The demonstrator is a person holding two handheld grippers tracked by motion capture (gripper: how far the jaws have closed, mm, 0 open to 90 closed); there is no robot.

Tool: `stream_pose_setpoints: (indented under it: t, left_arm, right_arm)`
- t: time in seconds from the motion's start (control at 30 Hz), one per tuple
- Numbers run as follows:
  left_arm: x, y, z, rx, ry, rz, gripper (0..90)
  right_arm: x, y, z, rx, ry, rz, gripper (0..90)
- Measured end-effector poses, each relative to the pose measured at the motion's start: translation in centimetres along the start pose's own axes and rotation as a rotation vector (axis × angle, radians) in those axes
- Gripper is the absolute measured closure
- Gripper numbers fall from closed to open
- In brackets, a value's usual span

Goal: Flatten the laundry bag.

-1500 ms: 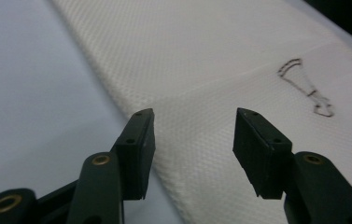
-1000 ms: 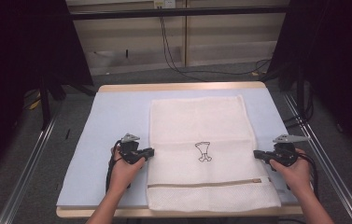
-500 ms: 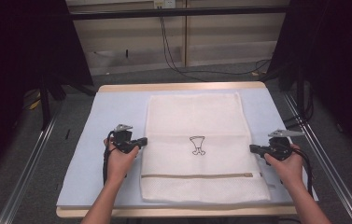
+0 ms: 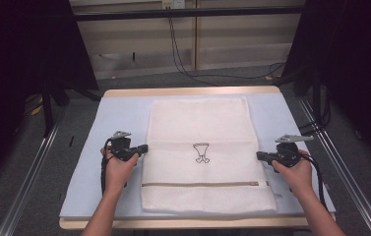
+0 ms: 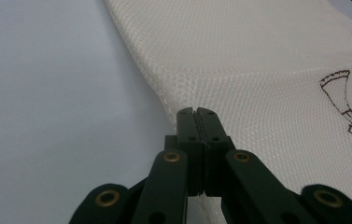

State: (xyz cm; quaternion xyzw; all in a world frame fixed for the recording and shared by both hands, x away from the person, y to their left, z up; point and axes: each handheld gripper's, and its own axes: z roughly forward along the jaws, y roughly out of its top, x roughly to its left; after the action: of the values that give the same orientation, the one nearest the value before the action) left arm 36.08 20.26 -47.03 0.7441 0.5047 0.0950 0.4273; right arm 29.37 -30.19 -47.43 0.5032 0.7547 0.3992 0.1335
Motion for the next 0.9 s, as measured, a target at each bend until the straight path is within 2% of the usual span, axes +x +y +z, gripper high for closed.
stream_pose_setpoints:
  t: [0.1,0.2,0.37,0.5,0.67,0.9]
  left_arm:
    - [0.4,-0.2,-0.2,-0.009,0.002,-0.01,89.5]
    - [0.6,-0.3,-0.3,-0.006,0.005,0.0,89.5]
    - [0.9,-0.3,-0.8,-0.003,0.007,-0.006,89.5]
    - [1.3,-0.5,-1.2,-0.009,0.015,-0.024,89.5]
    - [1.6,-0.5,-1.4,-0.009,0.045,-0.006,89.5]
    - [1.8,-0.5,-1.5,-0.002,0.04,-0.006,88.3]
  right_arm:
    - [0.3,0.0,0.1,0.0,0.008,-0.01,90.0]
    - [0.5,0.0,0.4,-0.002,0.01,-0.016,90.0]
    - [0.8,0.1,0.5,0.0,0.022,-0.014,90.0]
    - [1.2,0.0,0.7,-0.001,0.038,-0.019,90.0]
    - [1.4,0.2,1.2,-0.018,0.042,-0.029,90.0]
    - [2.0,0.7,1.4,-0.005,0.033,-0.06,90.0]
